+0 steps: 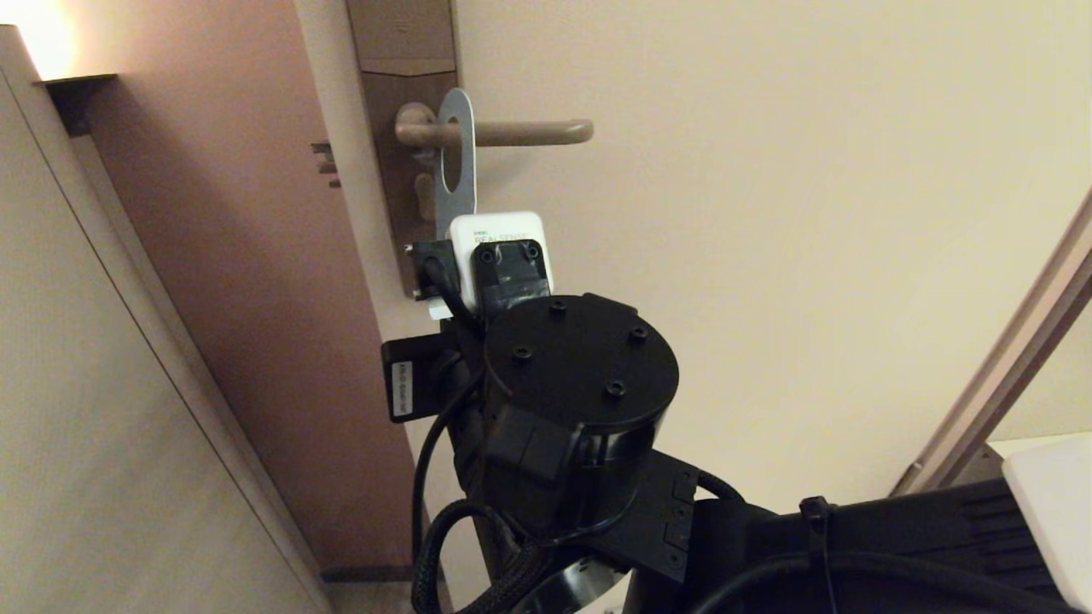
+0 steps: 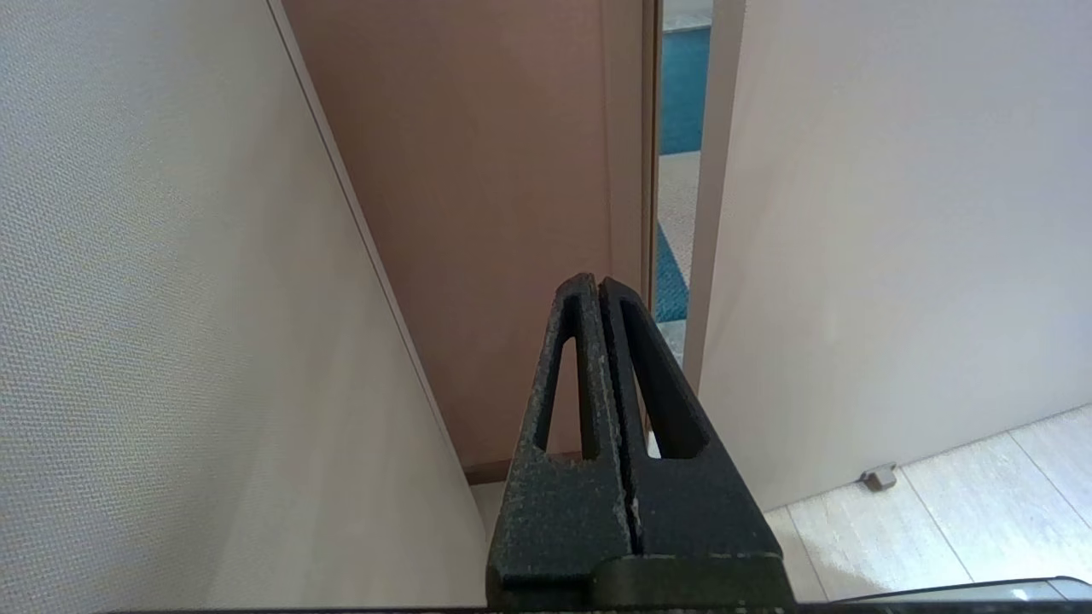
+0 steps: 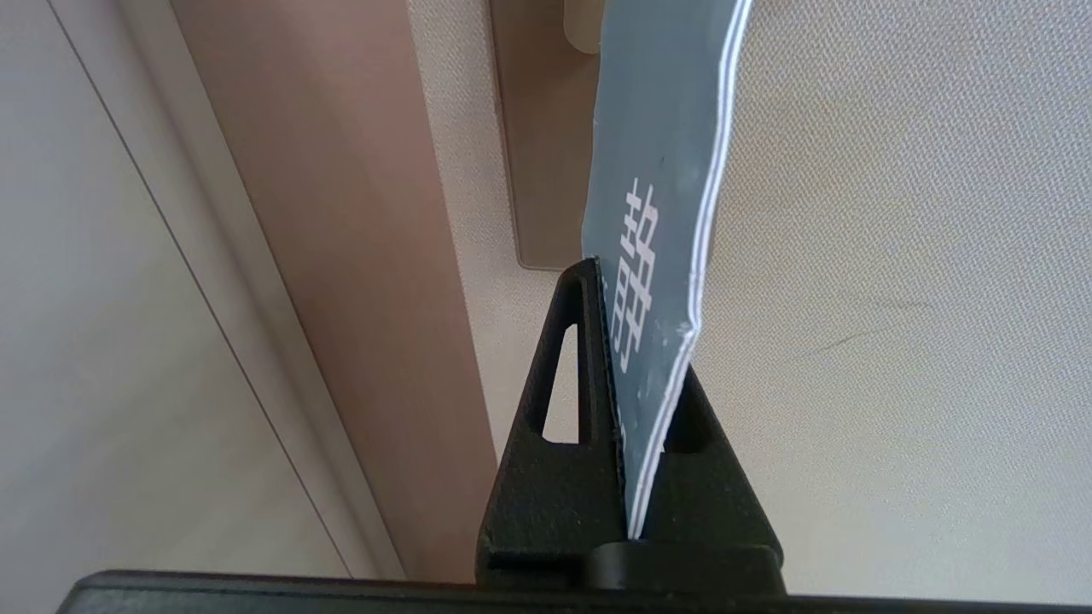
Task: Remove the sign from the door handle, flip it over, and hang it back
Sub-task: Hang the sign back with the other side facing out
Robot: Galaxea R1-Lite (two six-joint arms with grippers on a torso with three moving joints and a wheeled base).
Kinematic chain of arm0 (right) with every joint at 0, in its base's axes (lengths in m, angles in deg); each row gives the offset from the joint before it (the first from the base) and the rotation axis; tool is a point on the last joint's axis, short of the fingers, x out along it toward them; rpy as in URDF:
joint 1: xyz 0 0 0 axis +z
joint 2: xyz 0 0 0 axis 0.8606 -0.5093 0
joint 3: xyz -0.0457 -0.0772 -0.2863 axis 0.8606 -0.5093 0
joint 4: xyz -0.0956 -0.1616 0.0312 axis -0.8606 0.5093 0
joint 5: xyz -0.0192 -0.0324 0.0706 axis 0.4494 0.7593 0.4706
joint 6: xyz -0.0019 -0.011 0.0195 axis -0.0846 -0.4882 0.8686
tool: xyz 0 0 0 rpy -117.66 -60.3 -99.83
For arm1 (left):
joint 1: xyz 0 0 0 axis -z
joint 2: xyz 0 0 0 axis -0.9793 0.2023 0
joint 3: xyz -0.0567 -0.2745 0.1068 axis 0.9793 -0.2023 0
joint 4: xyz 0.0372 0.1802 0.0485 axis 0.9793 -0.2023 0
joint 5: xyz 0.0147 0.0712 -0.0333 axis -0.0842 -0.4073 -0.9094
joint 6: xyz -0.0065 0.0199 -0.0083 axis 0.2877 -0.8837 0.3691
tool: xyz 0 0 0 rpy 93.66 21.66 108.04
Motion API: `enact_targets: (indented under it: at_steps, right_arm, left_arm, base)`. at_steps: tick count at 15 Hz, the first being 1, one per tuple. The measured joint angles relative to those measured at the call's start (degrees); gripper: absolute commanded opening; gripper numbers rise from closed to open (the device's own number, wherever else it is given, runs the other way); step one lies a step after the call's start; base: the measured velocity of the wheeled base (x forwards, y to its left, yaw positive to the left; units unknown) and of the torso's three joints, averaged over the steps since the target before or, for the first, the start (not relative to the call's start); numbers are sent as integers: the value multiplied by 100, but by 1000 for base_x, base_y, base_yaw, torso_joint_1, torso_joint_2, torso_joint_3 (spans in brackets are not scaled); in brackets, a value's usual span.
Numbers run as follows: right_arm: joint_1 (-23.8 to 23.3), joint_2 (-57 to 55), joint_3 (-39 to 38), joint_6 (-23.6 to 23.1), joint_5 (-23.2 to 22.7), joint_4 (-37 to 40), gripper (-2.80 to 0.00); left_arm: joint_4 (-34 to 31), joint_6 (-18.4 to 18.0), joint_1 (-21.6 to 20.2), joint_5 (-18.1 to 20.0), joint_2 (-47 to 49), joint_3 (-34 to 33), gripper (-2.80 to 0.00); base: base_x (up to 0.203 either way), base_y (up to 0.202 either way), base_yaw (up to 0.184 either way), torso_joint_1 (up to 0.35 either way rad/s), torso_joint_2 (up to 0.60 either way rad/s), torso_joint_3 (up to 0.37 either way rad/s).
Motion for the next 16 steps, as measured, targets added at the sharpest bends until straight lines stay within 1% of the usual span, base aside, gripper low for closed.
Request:
enact_targets:
  at_steps: [1, 2, 11, 16]
  right_arm:
    - [-1, -7, -11, 1, 1, -3, -52]
    - [2, -12, -20, 2, 0, 3, 0]
    - [2, 43, -111, 0, 2, 20, 0]
    - [-4, 450, -674, 7, -13, 39, 0]
  left_arm:
    - [0, 0, 0, -1, 0, 0, -280]
    - [0, 2, 0, 1, 0, 0, -280]
    - [-2, 2, 0, -1, 0, 0, -280]
    - [-1, 2, 0, 1, 0, 0, -280]
  base:
    - [0, 0, 0, 0, 0, 0]
    - [0, 0, 0, 0, 0, 0]
    - [0, 0, 0, 0, 0, 0]
    - [0, 0, 0, 0, 0, 0]
